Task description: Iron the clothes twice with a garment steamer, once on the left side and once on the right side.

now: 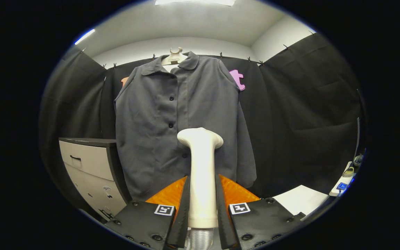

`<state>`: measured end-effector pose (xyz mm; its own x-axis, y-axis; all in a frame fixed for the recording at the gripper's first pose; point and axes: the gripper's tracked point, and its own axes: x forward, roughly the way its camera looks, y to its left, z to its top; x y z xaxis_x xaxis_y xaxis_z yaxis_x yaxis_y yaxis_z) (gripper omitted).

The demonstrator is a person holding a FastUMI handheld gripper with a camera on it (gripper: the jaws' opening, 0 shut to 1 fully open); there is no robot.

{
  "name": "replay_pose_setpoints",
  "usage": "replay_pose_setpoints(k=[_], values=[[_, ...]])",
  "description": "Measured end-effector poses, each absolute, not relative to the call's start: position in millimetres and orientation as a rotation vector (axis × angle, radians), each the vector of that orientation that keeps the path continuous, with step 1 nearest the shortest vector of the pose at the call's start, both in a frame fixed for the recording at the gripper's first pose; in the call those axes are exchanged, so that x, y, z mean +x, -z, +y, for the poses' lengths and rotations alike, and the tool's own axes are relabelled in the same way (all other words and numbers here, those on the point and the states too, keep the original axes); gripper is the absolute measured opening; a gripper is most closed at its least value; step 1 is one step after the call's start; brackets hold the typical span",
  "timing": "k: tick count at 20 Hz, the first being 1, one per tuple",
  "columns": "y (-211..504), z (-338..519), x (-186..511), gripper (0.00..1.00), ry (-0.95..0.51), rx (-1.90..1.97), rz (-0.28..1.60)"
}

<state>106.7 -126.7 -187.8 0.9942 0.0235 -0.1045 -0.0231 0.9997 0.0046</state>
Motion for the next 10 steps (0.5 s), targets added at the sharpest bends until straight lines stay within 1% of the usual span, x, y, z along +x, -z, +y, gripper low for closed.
replay_pose_setpoints(k=[3,10], values=[[161.7,-117.4,89.9,0.44,-0.031,-0.006,0.069],[74.8,-76.6,52.4,0.44,-0.059,0.005,-0.067]])
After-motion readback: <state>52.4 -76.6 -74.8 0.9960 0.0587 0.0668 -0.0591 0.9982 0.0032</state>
